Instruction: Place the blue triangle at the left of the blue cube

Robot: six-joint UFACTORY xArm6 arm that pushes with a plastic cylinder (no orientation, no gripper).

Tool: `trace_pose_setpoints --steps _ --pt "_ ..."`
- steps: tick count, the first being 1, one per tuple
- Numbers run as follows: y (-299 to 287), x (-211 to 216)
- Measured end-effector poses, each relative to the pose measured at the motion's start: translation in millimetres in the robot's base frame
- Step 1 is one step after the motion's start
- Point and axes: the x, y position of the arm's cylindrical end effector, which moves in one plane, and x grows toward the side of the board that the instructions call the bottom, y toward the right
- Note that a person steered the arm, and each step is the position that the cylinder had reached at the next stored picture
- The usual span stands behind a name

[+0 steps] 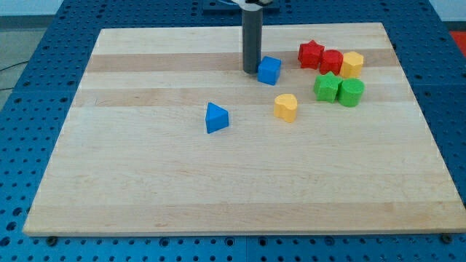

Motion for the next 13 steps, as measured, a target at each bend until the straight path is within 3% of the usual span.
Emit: trace_pose_setpoints --steps 1,2,3,4,5,6,7,10,13 --pt "7 9" --pt "19 -9" --pt "40 0" --pt "51 37" --pt "12 6" --pt "-98 7" --pt "-171 40" --pt "-154 174" --pt "-123 180"
